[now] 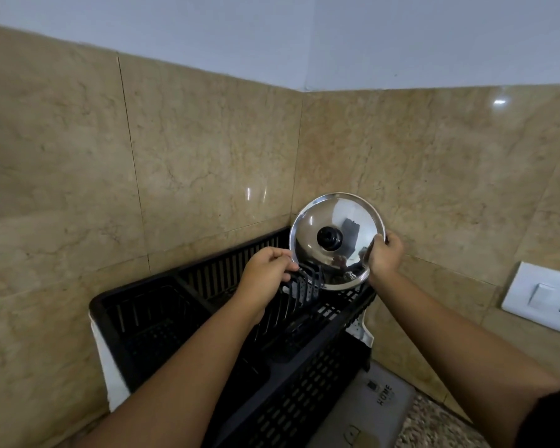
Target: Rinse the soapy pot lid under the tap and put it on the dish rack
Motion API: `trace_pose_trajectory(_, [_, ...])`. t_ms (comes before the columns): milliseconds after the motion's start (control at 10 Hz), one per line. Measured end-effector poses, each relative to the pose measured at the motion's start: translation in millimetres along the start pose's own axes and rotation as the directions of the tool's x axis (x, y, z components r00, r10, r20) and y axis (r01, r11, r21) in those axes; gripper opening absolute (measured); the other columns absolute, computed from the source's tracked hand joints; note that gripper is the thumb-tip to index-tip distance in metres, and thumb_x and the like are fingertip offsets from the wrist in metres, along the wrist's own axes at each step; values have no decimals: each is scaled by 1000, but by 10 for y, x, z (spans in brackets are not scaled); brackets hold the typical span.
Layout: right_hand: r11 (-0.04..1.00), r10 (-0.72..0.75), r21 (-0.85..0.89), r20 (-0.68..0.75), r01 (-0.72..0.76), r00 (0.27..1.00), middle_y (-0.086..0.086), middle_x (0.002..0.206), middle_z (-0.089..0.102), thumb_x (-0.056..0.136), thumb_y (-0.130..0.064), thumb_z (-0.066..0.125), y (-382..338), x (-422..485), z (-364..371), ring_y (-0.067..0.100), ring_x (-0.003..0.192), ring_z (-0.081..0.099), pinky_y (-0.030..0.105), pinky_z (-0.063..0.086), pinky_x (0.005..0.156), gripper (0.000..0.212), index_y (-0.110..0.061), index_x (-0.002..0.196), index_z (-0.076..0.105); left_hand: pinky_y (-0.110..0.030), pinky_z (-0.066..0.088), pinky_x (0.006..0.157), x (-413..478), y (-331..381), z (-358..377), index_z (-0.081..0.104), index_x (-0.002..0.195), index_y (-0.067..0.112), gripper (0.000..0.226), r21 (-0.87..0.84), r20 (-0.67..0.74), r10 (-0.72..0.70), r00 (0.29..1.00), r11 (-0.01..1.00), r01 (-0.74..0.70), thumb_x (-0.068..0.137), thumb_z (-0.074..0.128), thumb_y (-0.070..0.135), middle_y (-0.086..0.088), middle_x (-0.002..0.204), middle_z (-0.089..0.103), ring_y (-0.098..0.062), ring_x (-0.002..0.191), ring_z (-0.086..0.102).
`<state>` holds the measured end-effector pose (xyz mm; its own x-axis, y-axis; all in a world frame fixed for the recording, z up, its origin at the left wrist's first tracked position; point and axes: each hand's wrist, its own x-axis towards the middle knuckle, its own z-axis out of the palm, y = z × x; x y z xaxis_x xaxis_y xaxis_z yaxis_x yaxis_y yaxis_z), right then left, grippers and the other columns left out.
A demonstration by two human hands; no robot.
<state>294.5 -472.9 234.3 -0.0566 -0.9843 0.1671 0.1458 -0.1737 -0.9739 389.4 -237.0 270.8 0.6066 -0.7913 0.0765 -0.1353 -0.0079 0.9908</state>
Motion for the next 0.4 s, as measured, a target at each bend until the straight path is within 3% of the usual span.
trace_pose_trajectory(100, [999,7,-35,42,-5,999,6,69,54,95,-10,40,-48,-37,-29,22,54,50,36,45,55,17,-12,100,56,-18,36,62,4,-12,7,60,95,23,14,9,8,19,1000,1000,-19,93,47,16,-5,113,67,-10,87,56])
trace_pose_trajectory(300, [984,68,-176,220,-29,973,9,72,61,92,-19,55,-174,-109,-215,28,71,60,38,50,64,15,-9,83,61,-19,38,65,16,-54,11,59,91,26,14,45,-13,73,997,996,-72,94,49,17,-6,109,68,-14,89,58])
trace_pose_trajectory(400, [983,104,-169,204,-69,973,9,78,64,90,-11,56,-225,-199,-389,18,63,57,26,42,53,10,-8,86,64,-19,39,66,-26,10,-5,60,91,27,13,15,-63,80,995,997,-79,94,50,18,-5,108,68,-19,96,61])
